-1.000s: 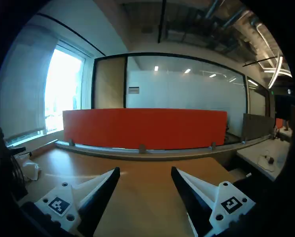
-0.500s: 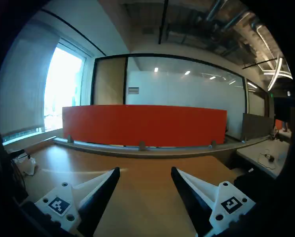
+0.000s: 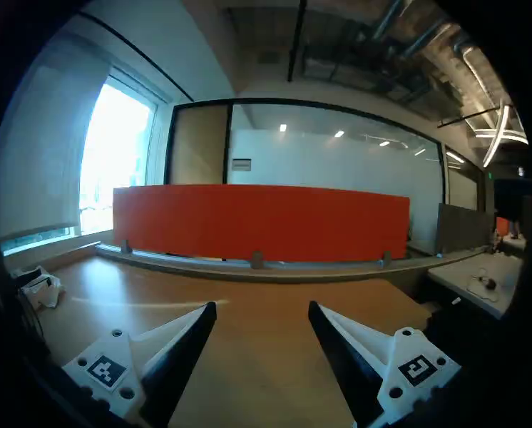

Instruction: Fold towel

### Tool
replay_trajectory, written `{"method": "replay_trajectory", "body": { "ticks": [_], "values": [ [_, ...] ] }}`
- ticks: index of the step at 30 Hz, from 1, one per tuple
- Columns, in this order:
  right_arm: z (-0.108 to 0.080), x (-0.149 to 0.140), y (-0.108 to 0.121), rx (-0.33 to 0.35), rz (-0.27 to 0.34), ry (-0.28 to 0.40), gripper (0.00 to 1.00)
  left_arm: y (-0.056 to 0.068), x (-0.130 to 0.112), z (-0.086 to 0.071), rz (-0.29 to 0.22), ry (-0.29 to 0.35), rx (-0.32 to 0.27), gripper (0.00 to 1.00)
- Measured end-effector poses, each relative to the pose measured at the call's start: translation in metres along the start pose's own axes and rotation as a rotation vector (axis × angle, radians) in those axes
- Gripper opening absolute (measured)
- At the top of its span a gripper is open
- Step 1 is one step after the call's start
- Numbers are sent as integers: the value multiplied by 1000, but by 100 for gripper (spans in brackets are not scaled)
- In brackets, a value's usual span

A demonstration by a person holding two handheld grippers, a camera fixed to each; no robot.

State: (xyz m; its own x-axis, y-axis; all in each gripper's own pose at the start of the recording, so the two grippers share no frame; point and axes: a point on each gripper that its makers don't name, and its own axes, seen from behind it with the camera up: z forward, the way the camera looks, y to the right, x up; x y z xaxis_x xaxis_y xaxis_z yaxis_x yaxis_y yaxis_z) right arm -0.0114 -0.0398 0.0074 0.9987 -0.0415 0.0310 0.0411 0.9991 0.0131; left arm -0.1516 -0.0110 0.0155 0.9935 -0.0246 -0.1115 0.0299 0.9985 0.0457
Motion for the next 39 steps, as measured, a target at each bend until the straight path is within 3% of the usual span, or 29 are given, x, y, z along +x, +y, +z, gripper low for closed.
{"method": "replay_trajectory", "body": {
  "ticks": [8, 23, 39],
  "values": [
    [0, 3, -1, 2, -5, 6, 100, -4, -6, -3, -8, 7, 5, 96],
    [0, 0, -1, 7, -8, 10, 100, 2, -17, 4, 15, -29, -5, 96],
    [4, -2, 23, -31, -36, 77, 100, 2, -18, 4, 16, -32, -5, 96]
  ]
}}
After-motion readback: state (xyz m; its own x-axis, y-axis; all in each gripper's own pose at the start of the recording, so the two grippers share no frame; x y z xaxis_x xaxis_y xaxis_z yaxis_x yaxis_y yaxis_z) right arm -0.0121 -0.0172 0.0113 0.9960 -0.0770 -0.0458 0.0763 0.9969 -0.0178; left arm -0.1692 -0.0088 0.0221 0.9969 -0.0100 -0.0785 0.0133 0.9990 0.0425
